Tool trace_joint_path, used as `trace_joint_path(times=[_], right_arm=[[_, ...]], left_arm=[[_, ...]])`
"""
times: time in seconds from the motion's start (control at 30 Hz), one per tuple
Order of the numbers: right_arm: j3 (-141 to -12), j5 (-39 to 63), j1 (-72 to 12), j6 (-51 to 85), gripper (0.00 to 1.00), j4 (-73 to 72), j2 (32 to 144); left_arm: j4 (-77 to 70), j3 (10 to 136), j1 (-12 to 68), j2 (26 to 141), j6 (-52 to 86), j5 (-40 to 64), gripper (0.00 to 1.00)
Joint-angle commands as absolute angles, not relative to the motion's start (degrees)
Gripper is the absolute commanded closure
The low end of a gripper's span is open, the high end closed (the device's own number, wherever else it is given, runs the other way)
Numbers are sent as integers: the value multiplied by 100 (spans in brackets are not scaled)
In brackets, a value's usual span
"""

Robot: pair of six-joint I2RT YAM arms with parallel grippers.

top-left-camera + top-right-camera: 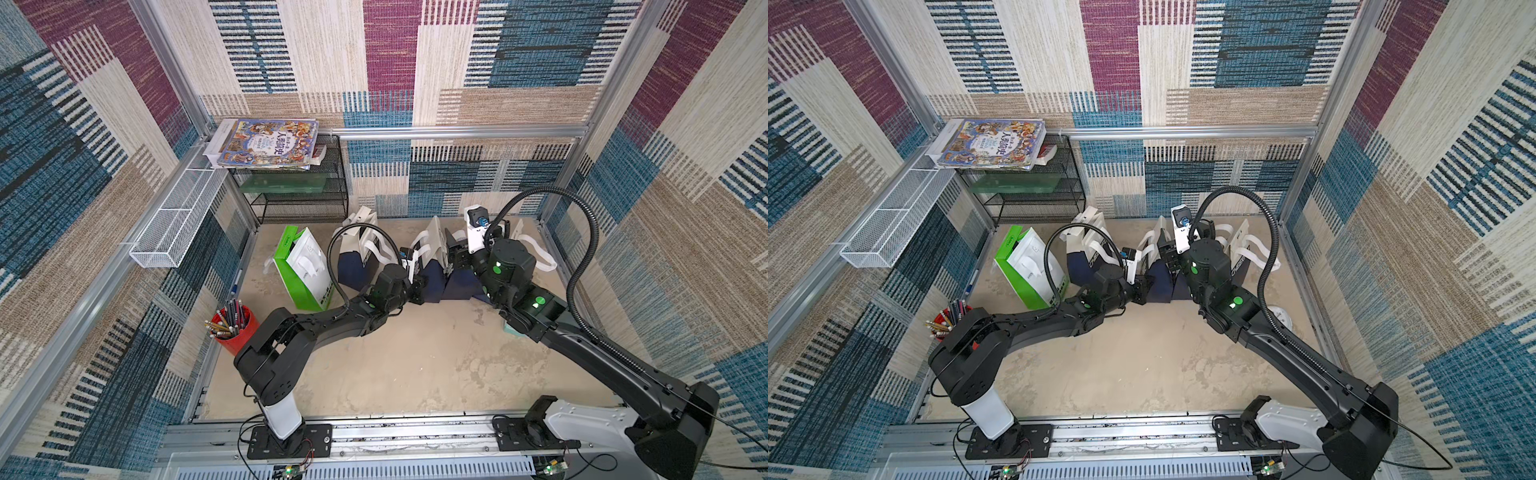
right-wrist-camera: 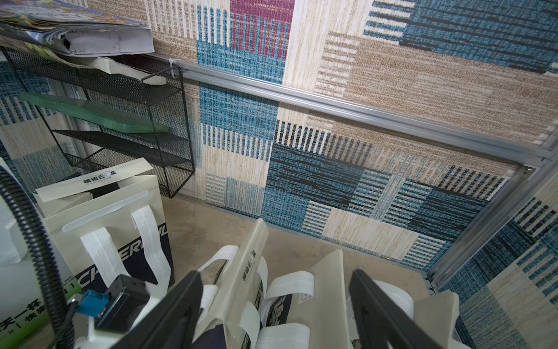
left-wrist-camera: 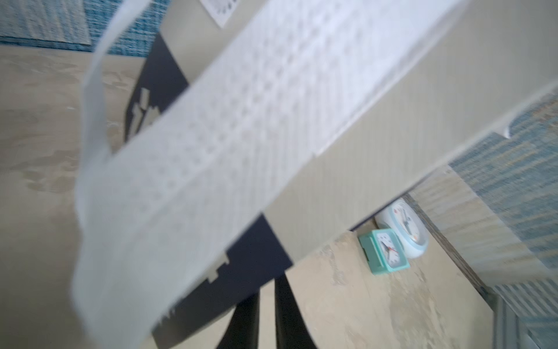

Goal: Open the takeout bag
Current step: Pick up the takeout bag at the center of the board.

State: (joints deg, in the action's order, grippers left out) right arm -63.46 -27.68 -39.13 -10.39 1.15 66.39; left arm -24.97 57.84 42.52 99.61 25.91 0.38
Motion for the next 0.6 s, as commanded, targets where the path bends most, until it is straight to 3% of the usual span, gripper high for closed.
trace_joint_path(times=[0.0, 0.33, 0.57], right_arm=[[-6280, -2856, -3920, -1046, 20, -18, 6546], [-6050, -3009, -3897, -1301, 18, -107, 6508], [-6091, -3139, -3810, -1424, 17, -21, 6803]], left_arm=[[-2454, 5843, 4186, 9934, 2583, -698, 85], [-2259, 5885, 4088, 9735, 2013, -872, 76], [-3164, 5022, 4090, 9268, 1956, -121, 63]])
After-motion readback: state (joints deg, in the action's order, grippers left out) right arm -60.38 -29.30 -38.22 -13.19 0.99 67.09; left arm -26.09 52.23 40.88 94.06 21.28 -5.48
